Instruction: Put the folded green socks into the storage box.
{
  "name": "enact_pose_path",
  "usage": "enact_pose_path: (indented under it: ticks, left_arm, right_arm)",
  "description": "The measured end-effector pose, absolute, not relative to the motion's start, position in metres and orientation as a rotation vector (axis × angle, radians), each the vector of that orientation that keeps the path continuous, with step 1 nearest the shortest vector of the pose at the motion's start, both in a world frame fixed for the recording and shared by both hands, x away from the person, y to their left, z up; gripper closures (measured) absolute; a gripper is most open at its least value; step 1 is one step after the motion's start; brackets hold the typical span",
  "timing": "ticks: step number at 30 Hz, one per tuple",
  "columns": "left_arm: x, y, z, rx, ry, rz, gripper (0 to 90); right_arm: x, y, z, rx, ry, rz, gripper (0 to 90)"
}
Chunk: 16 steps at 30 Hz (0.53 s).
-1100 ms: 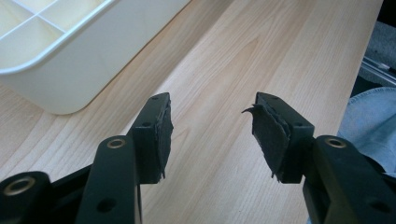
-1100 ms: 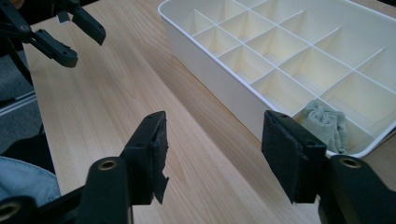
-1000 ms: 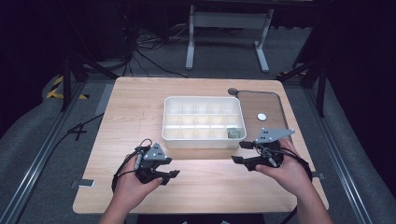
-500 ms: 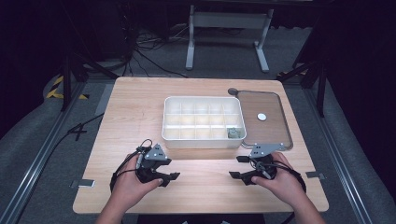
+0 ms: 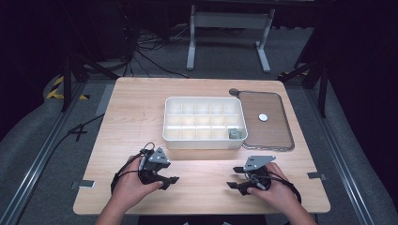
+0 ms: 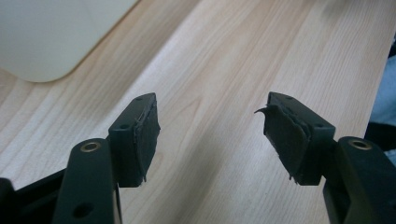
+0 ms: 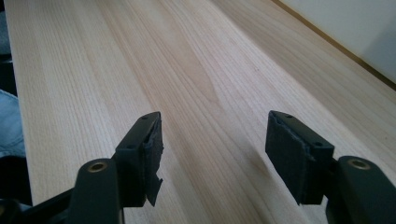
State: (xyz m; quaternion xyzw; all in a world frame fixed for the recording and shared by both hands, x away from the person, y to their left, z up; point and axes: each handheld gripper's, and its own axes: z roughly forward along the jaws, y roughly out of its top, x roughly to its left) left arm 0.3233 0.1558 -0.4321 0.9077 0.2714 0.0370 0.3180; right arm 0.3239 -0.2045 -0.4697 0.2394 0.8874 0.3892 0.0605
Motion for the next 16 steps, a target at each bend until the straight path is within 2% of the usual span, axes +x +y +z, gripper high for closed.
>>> enact_pose_path:
  ticks: [5,16]
  left_arm:
    - [0.323,0.153,-0.438,2.422,0.672,0.051,35.6]
    - [0.326,0.150,-0.450,2.492,0.636,0.040,33.7]
  right_arm:
    - [0.321,-0.204,-0.477,0.674,2.683,1.184,36.1]
    - [0.322,-0.202,-0.482,0.619,2.657,1.155,32.6]
